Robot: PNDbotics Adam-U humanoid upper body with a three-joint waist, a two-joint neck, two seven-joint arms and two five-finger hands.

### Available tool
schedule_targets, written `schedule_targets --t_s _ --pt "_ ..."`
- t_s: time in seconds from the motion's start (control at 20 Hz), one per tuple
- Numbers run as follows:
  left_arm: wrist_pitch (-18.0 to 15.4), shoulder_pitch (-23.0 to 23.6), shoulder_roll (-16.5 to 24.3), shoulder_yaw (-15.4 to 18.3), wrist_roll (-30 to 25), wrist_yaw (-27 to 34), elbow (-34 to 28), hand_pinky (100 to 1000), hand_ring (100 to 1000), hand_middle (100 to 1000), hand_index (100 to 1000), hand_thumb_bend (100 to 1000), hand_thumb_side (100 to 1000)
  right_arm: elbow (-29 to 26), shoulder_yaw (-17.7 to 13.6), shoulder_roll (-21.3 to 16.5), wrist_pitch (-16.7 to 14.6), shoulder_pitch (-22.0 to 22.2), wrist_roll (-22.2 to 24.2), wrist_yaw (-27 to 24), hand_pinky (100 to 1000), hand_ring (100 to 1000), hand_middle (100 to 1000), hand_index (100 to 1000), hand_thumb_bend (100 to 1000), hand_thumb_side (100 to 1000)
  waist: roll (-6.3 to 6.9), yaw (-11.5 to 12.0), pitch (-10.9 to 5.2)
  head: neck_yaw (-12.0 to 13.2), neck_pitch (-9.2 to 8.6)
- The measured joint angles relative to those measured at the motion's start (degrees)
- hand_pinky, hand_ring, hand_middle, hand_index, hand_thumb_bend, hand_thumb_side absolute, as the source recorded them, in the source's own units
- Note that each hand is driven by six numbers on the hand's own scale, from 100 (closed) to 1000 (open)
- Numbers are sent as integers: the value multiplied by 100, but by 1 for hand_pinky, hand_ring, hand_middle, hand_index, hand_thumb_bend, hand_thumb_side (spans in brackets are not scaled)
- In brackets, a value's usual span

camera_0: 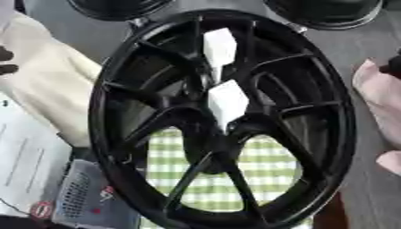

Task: Pull the pin out of the wheel hub.

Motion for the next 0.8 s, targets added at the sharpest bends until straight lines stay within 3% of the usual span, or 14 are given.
schedule_targets --t_s 0.2,0.45,0.8 --pt "13 33 0 1 13 -1 1 640 638 524 665 551 552 -239 141 -402 -119 -146 141 97 926 759 688 751 405 388 -65 -11 -49 -41 14" --pt "17 80 8 0 11 -10 4 640 638 524 666 553 552 -608 554 -1116 -263 -494 525 304 915 768 698 759 422 393 -113 -46 -82 -36 110" --pt "27 99 25 -3 1 -11 22 640 638 525 665 553 553 -696 909 -2098 -599 -1050 922 370 887 770 702 766 461 400 -171 47 -158 -82 183"
